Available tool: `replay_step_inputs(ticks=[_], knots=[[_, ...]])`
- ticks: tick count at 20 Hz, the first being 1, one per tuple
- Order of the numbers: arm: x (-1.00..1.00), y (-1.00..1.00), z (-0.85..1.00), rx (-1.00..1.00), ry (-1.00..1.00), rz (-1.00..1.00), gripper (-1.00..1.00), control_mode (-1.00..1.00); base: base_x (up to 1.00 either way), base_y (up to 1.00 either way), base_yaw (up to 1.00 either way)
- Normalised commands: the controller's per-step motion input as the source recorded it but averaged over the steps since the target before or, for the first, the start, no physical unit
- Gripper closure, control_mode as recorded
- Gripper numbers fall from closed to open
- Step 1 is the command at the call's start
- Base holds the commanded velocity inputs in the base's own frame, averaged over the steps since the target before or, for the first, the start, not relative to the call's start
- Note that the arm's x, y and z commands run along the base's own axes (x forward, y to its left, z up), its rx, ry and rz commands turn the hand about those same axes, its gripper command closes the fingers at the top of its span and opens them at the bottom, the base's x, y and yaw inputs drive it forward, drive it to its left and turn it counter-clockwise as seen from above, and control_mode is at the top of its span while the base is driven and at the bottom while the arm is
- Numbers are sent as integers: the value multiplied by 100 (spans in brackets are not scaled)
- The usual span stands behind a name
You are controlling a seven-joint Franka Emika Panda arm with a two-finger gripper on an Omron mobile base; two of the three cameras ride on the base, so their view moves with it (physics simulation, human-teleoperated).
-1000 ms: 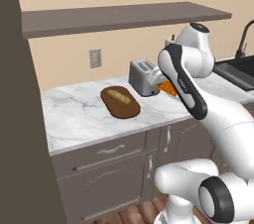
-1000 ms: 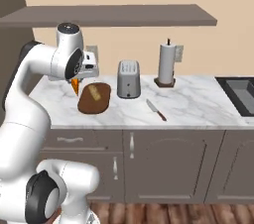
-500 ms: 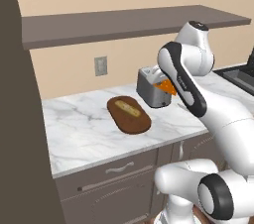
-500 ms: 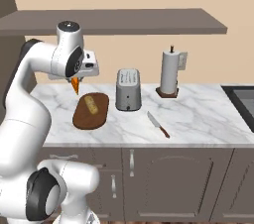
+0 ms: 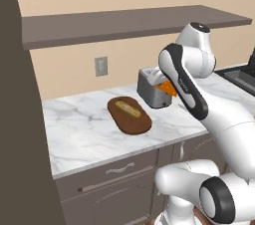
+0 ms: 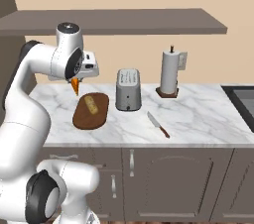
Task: Retrieve the sausage and cheese from the fridge and place them on the cutting board on the counter.
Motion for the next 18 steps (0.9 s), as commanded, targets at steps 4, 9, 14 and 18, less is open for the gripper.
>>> replay_step_inputs(ticks=[4,9,14,18], knots=[[0,0,0,0,0,0,100,100,0,0,0],[0,0,0,0,0,0,100,100,0,0,0],[0,0,0,0,0,0,100,-100,0,0,0],[0,0,0,0,0,0,100,-100,0,0,0]])
